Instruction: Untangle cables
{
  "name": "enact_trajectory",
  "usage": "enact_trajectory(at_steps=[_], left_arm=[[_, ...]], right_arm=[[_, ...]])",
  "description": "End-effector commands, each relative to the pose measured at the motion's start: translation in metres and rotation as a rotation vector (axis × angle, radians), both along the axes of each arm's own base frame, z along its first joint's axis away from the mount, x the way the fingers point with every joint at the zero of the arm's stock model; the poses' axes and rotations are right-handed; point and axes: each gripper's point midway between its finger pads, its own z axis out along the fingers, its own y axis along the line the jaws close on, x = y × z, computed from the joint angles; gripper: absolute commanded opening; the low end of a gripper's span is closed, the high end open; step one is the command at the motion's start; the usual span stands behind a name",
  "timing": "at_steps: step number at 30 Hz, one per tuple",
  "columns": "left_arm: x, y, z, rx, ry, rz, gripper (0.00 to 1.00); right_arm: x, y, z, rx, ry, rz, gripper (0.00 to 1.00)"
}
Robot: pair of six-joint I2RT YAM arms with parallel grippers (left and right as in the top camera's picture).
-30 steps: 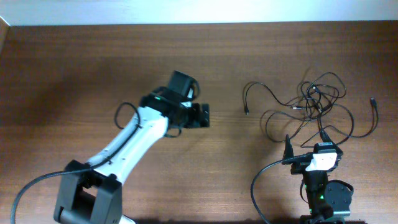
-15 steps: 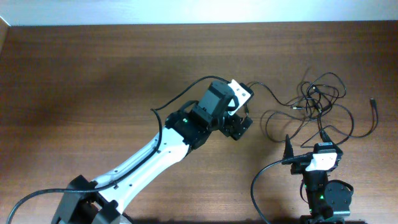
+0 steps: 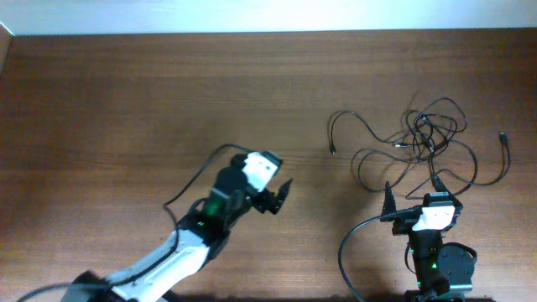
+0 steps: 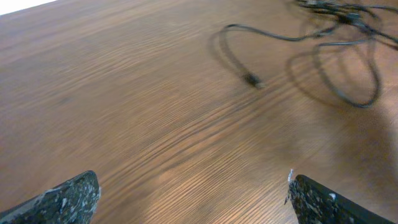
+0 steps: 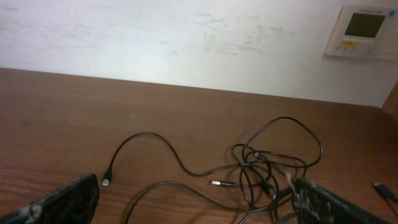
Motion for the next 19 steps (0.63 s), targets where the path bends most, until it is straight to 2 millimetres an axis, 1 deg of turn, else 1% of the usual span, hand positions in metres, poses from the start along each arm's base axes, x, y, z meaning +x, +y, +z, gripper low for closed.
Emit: enact_trajectory(at_steps=[1, 4, 6, 10, 11, 14, 16, 19], left_arm=[[-0.006, 0.037, 0.001, -0.049, -0.003, 0.096, 0.99], [-0.016, 0.066, -0.003, -0.058, -0.022, 0.162, 0.99], [-0.022, 0.079, -0.010, -0.058, -0.025, 0.193, 0.99], [-0.036, 0.105, -0.017, -0.099, -0.089, 0.262, 0.99], [-0.040, 0.108, -0.021, -0.101, -0.074, 0.275, 0.99], [-0.045, 0.111, -0.023, -0.093, -0.059, 0.280, 0.99], [-0.051, 0.113, -0.030, -0.077, -0.025, 0.282, 0.99], [-0.056, 0.118, -0.026, -0.070, -0.030, 0.297, 0.99]], right_arm=[[0.000, -0.001, -0.003, 0.007, 0.005, -0.007, 0.98], [0.000, -0.001, -0.003, 0.007, 0.005, -0.007, 0.98], [0.000, -0.001, -0.003, 0.007, 0.005, -0.007, 0.98], [0.000, -0.001, -0.003, 0.007, 0.005, -0.007, 0.98], [0.000, -0.001, -0.003, 0.007, 0.005, -0.007, 0.98], [0.000, -0.001, -0.003, 0.007, 0.005, -0.007, 0.98], [0.000, -0.001, -0.003, 0.007, 0.005, -0.007, 0.98], [0.000, -0.001, -0.003, 0.007, 0.005, -0.007, 0.98]])
